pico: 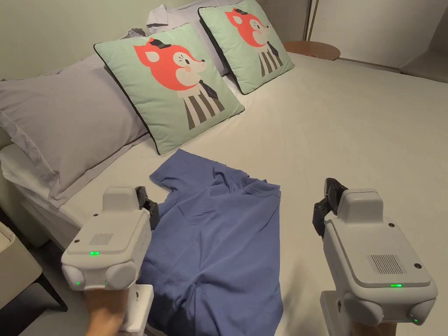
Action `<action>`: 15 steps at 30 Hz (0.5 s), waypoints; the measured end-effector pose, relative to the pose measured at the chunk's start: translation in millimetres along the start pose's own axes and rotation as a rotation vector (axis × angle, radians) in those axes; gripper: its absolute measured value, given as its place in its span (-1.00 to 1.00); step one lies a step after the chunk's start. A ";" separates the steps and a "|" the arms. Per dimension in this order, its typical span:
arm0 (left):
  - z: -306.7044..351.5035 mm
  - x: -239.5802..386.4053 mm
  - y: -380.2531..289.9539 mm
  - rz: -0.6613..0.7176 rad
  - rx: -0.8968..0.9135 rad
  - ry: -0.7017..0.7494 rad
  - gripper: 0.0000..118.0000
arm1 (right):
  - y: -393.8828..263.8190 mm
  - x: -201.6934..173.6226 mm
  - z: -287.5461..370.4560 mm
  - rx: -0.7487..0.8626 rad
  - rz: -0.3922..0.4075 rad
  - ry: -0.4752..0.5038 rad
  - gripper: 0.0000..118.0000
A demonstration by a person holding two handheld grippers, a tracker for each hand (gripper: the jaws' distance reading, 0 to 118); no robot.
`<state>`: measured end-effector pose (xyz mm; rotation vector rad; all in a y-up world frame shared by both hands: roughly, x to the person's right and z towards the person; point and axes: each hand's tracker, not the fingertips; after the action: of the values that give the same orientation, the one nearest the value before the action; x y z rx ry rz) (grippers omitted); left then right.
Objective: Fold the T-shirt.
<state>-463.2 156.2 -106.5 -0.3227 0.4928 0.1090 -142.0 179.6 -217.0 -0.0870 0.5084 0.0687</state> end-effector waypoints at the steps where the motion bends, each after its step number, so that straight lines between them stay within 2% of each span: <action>1: -7.8 6.6 0.5 0.002 -0.036 -0.026 -0.92 | -0.5 3.9 1.0 -0.001 0.002 -0.010 -0.98; 3: -21.4 19.9 0.2 -0.007 -0.111 -0.078 -0.60 | -1.0 11.8 2.6 -0.004 0.000 -0.030 -0.98; 4: -28.5 27.9 0.0 -0.006 -0.156 -0.106 -0.27 | -7.8 17.1 0.4 -0.005 -0.001 -0.037 -0.98; 7: -49.9 53.6 -4.3 -0.035 -0.297 -0.176 0.47 | -8.9 28.6 1.2 -0.007 -0.005 -0.067 -0.98; 9: -60.8 69.6 -9.0 -0.045 -0.347 -0.193 0.54 | -7.3 35.1 5.5 -0.008 -0.007 -0.083 -0.98; 11: -72.8 83.5 -13.8 -0.062 -0.411 -0.212 0.77 | -8.3 41.2 6.0 -0.008 -0.007 -0.097 -0.98; 15: -99.0 103.8 -31.6 -0.103 -0.486 -0.186 0.80 | -11.4 51.4 9.3 -0.015 -0.009 -0.119 -0.98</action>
<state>-410.8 96.4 -229.9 -0.8052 0.2588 0.1570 -91.8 171.4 -233.3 -0.0994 0.3890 0.0686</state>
